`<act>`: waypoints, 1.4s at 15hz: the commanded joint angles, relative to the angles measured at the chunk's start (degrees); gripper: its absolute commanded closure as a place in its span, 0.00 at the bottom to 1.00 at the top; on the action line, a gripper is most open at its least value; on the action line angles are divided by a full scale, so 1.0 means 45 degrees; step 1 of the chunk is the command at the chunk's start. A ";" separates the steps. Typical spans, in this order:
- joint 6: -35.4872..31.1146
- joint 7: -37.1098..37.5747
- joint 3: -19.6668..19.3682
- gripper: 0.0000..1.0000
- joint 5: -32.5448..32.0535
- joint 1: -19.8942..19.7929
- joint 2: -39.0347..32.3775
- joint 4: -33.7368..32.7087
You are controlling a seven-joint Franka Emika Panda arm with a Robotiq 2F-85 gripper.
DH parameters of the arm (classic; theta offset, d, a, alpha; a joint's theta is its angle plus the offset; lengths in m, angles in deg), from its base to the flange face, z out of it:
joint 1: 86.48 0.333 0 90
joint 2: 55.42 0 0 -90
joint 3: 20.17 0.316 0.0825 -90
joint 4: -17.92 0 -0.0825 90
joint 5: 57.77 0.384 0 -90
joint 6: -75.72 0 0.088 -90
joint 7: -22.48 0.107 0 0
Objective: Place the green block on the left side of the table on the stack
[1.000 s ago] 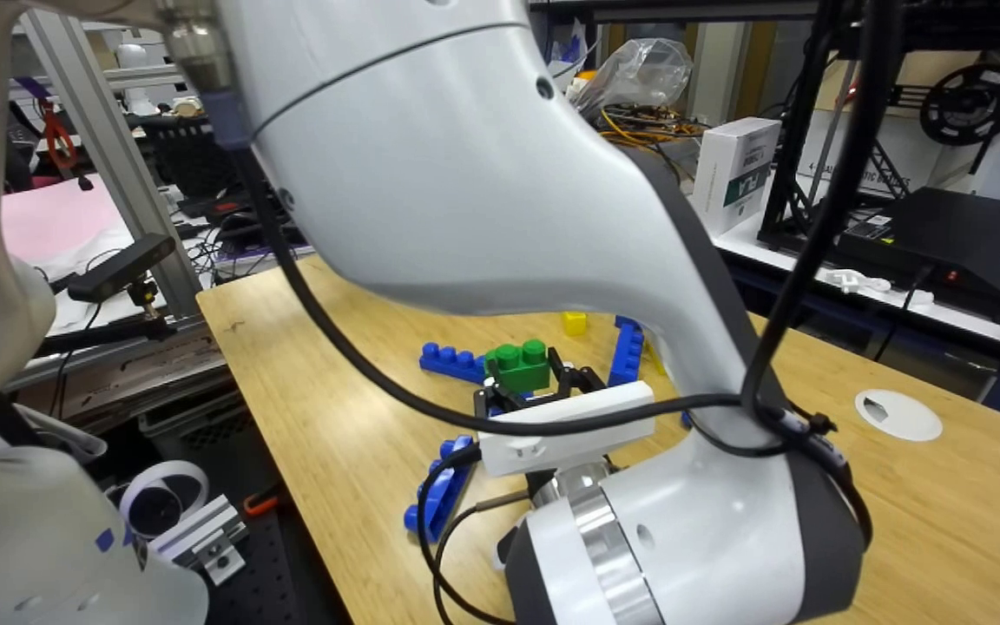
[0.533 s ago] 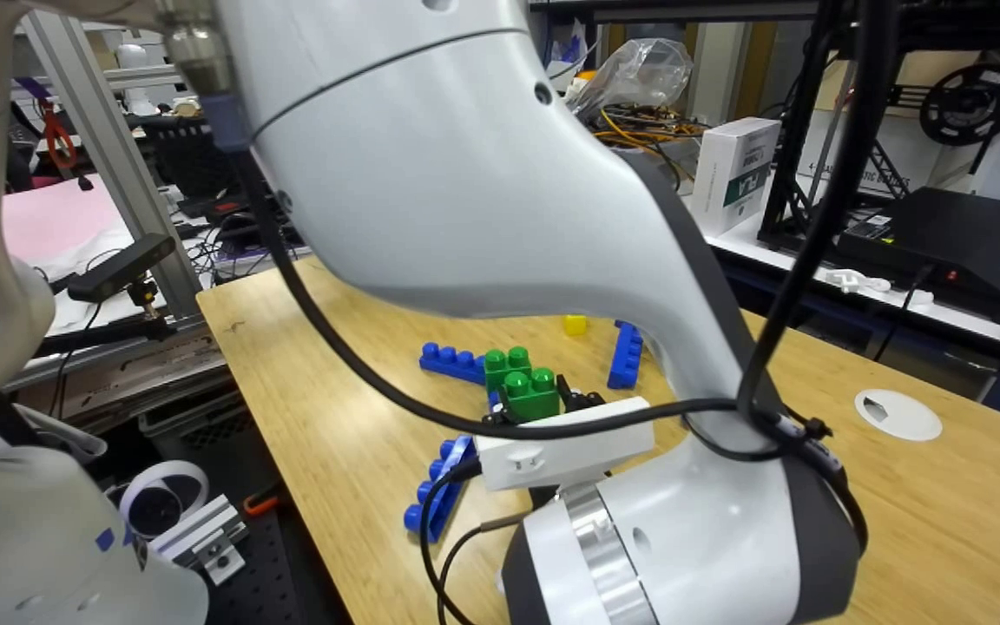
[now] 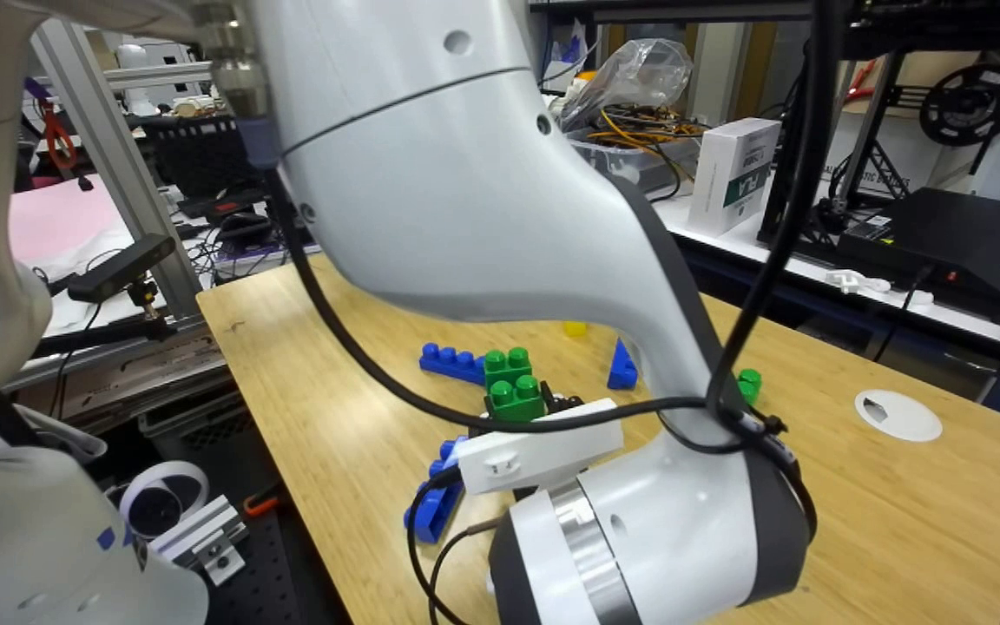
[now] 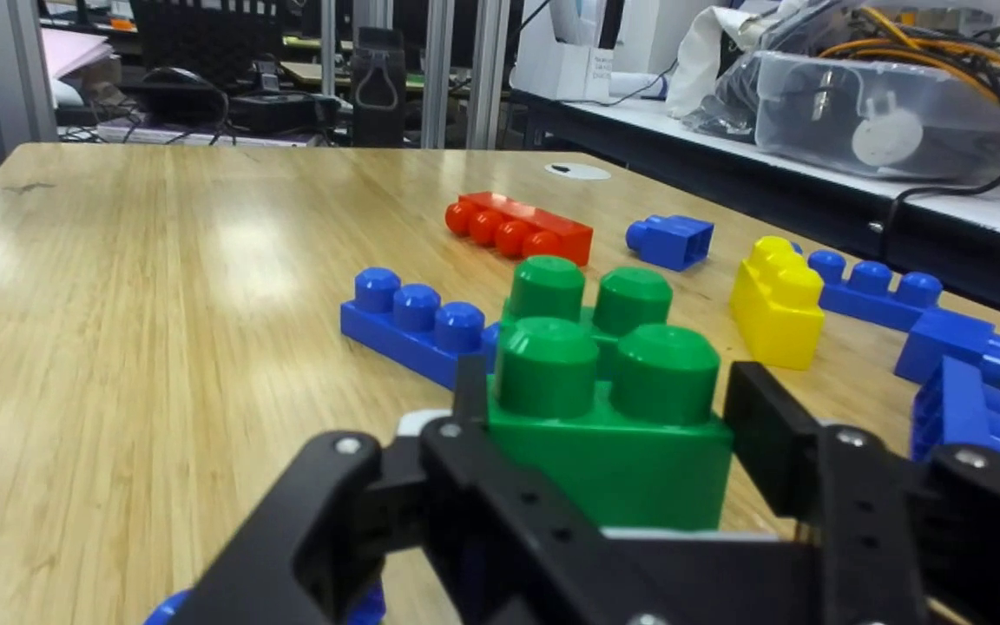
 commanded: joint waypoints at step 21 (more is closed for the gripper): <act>0.0832 -0.0393 0.0454 0.56 0.1572 0.0466 -0.0286 0.0644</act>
